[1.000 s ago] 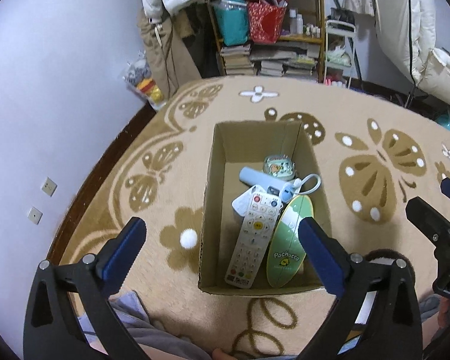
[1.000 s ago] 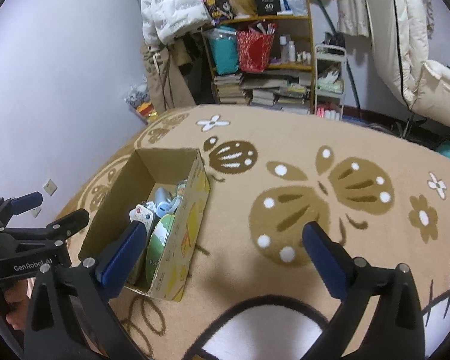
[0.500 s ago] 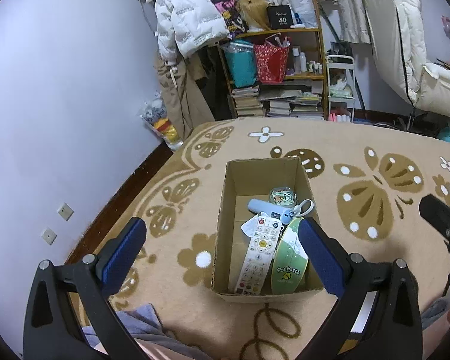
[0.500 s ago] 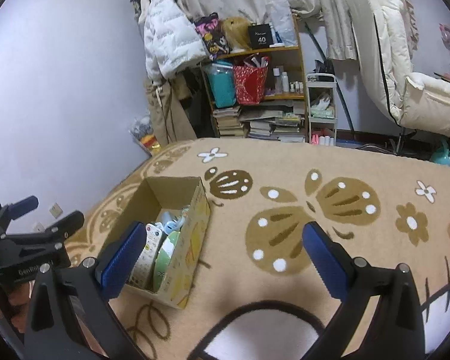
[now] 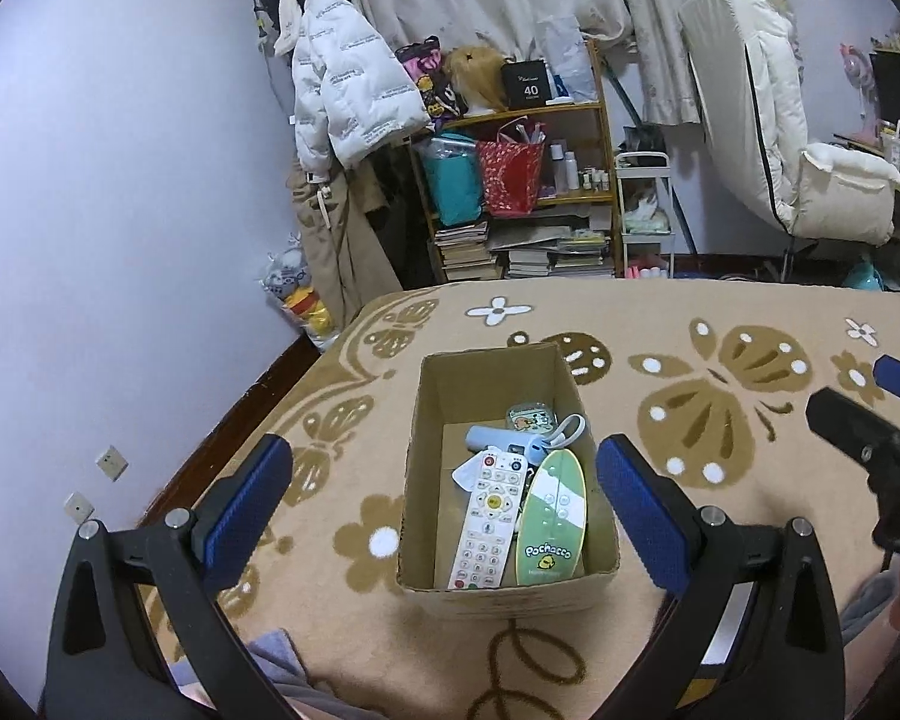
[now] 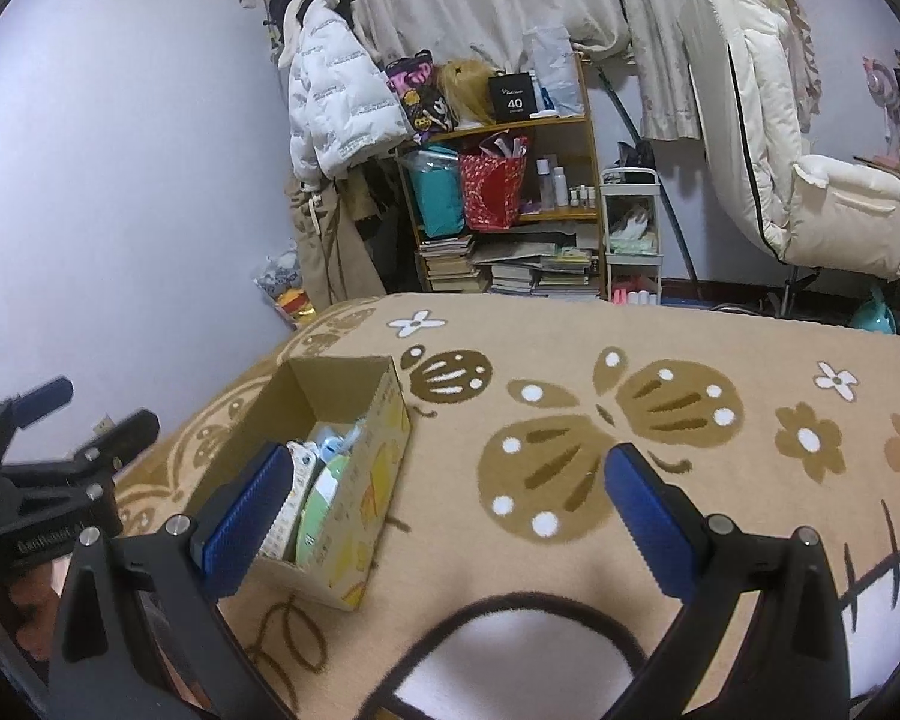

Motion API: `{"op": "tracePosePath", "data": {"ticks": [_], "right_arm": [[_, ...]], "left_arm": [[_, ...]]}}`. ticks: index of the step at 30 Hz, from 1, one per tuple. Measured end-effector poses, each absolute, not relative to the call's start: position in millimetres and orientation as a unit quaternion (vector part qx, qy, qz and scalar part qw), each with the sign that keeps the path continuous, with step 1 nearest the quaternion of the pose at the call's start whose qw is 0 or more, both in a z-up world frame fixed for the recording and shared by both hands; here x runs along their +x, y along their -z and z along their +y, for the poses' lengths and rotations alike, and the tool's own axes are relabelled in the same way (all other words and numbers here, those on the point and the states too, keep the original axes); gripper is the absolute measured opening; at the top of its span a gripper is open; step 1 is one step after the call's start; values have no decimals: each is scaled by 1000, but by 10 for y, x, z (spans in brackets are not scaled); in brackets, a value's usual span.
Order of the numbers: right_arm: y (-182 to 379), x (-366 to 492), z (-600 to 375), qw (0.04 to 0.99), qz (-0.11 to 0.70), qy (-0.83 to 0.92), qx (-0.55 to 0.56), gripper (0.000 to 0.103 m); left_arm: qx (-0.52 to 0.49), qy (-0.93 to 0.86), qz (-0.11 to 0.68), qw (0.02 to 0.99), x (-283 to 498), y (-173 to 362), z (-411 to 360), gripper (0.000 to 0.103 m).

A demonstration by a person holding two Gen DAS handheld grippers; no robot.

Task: Organize rigid objects

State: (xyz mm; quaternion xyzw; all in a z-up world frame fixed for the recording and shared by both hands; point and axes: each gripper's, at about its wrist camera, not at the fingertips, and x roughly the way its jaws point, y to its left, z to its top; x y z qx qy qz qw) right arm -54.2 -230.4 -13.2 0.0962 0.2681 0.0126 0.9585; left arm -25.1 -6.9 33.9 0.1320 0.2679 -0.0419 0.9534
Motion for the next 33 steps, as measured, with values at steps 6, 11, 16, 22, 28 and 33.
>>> {"op": "tracePosePath", "data": {"ticks": [6, 11, 16, 22, 28, 33], "right_arm": [[231, -569, -2364, 958, 267, -9, 106, 103], [326, -533, -2438, 955, 272, -5, 114, 103], [399, -461, -2421, 955, 279, -7, 105, 103], [392, -411, -2317, 957, 279, -8, 83, 103], [397, -408, -2280, 957, 280, -11, 78, 103], [400, -403, -2268, 956, 282, -12, 78, 103]], "left_arm": [[121, 46, 278, 952, -183, -244, -35, 101], [111, 47, 284, 951, -131, -146, 10, 100], [101, 55, 291, 950, -78, -50, 28, 101], [99, 59, 307, 945, -4, 66, 20, 101], [106, 59, 311, 943, 3, 100, -3, 101], [101, 56, 312, 943, 5, 108, 23, 101]]}}
